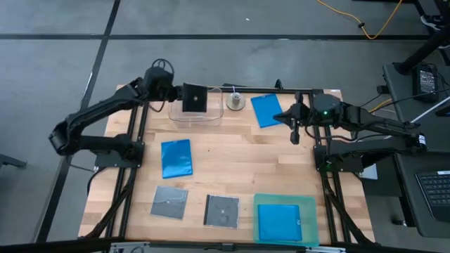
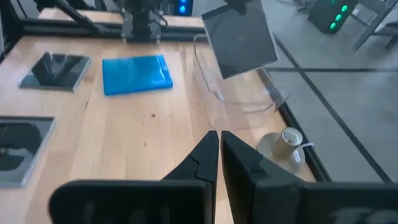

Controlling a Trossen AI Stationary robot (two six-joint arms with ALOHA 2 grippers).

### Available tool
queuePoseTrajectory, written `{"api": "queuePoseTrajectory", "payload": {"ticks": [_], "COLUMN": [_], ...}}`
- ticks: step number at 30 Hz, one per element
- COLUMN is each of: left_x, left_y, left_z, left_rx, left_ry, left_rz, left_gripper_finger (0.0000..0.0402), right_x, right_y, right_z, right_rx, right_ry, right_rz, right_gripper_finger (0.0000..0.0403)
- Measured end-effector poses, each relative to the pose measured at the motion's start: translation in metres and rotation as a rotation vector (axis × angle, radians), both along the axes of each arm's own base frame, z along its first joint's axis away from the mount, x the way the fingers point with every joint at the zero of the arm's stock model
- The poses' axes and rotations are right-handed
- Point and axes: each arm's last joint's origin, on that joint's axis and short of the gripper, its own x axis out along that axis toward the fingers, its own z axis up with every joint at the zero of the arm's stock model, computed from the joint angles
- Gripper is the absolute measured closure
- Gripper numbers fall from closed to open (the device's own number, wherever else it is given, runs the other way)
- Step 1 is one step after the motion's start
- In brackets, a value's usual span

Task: Pick & place jewel cases by type
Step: Put the top black cd case into the transparent bin

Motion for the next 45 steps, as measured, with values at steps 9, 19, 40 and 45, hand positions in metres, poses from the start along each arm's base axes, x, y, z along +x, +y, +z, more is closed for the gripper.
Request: {"api": "queuePoseTrajectory", "payload": {"ticks": [9,19,40,45], "left_x": [0.026,0.046,0.057,0.056], "left_y": [0.026,0.044,0.055,0.054], "left_z": [-0.034,-0.069,-0.088,-0.085], "left_rx": [-0.070,-0.129,-0.128,-0.129], "left_ry": [0.051,0.091,0.093,0.083], "left_rz": [-0.050,-0.070,-0.126,-0.143], "left_gripper_finger": [0.0373,0.0373,0.0301,0.0265], "right_x": [-0.001,-0.001,-0.003,-0.003], "right_y": [0.000,0.001,0.002,0.002], "right_z": [-0.003,-0.004,-0.007,-0.007], "right_rx": [0.006,0.003,0.006,-0.009], "right_ry": [0.036,0.041,0.077,0.080], "right_rz": [0.000,0.039,0.060,0.068], "right_gripper_finger": [0.0378,0.0378,0.0378,0.0378]}}
